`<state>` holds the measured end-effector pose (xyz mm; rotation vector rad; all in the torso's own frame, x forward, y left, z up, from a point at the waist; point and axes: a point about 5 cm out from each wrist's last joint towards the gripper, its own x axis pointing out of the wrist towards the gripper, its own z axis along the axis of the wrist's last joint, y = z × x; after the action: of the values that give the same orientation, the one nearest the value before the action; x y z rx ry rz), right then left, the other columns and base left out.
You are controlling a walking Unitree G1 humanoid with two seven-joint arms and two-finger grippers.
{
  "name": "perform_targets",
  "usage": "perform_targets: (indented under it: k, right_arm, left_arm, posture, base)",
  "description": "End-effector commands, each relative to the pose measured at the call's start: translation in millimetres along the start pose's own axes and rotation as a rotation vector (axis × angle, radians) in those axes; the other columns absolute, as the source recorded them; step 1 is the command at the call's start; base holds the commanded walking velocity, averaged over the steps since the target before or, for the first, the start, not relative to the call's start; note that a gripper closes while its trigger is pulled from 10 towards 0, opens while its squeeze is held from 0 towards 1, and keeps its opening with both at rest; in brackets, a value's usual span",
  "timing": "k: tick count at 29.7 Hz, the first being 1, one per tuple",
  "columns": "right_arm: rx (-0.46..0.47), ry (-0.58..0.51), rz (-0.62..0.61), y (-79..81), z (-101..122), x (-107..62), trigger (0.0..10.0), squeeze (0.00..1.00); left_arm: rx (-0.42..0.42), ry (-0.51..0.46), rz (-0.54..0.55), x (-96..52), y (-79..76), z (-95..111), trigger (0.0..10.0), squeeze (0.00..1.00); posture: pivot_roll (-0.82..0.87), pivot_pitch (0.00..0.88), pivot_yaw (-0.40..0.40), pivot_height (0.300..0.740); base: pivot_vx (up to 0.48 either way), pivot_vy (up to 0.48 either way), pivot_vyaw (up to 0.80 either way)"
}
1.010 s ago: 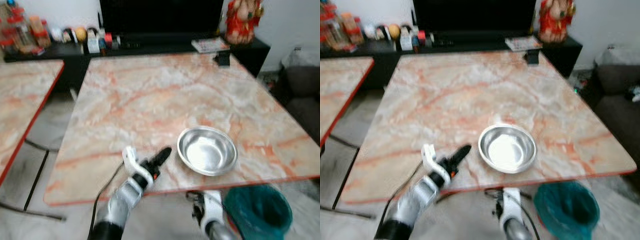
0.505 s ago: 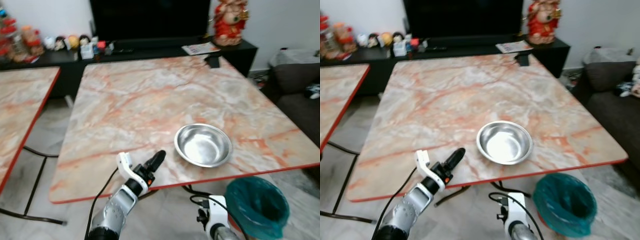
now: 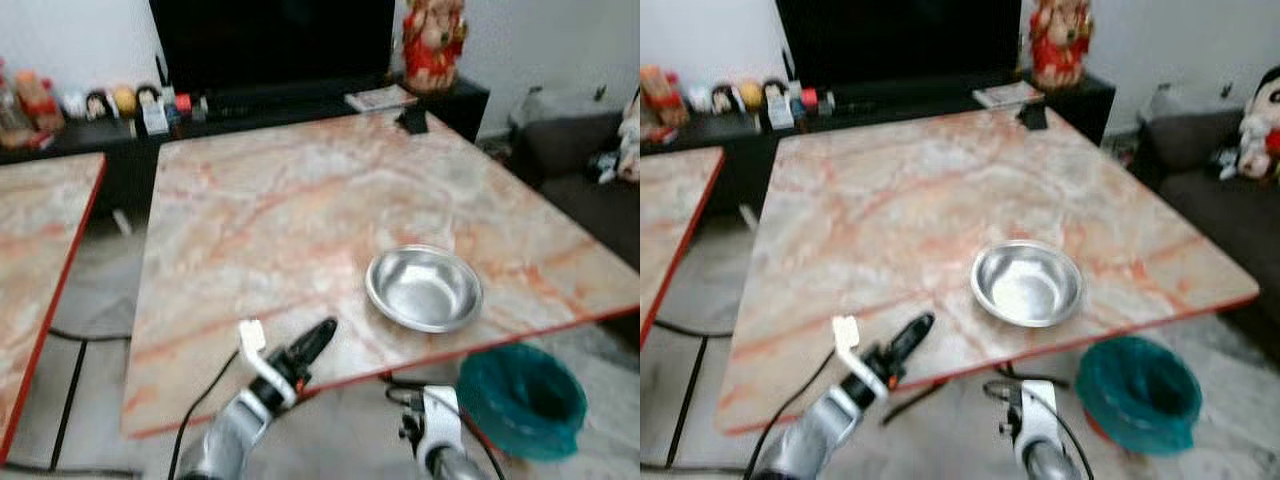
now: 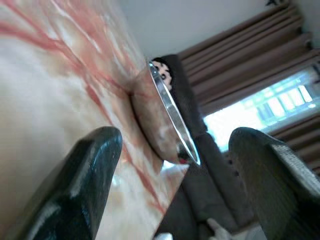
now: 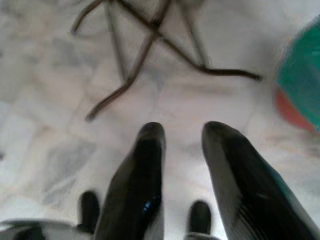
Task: Setting the table
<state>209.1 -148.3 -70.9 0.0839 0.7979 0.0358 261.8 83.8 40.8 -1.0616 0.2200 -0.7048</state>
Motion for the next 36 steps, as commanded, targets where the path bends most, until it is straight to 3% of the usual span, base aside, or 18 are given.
perform_targets:
  k: [1,36]
  right_arm:
    - [0.006,-0.009,0.007,3.1,2.3,0.8,10.0,0.00]
    - [0.006,-0.009,0.007,3.1,2.3,0.8,10.0,0.00]
  left_arm:
    - [0.875,-0.777,0.452,23.8,-95.2,189.7,10.0,0.00]
    - [0.875,-0.777,0.452,23.8,-95.2,189.7,10.0,0.00]
  posture:
    - [0.06,0.000,0.068,0.740]
    - [0.06,0.000,0.068,0.740]
  base:
    - [0.000,0.315,0.00]
    - [0.000,0.315,0.00]
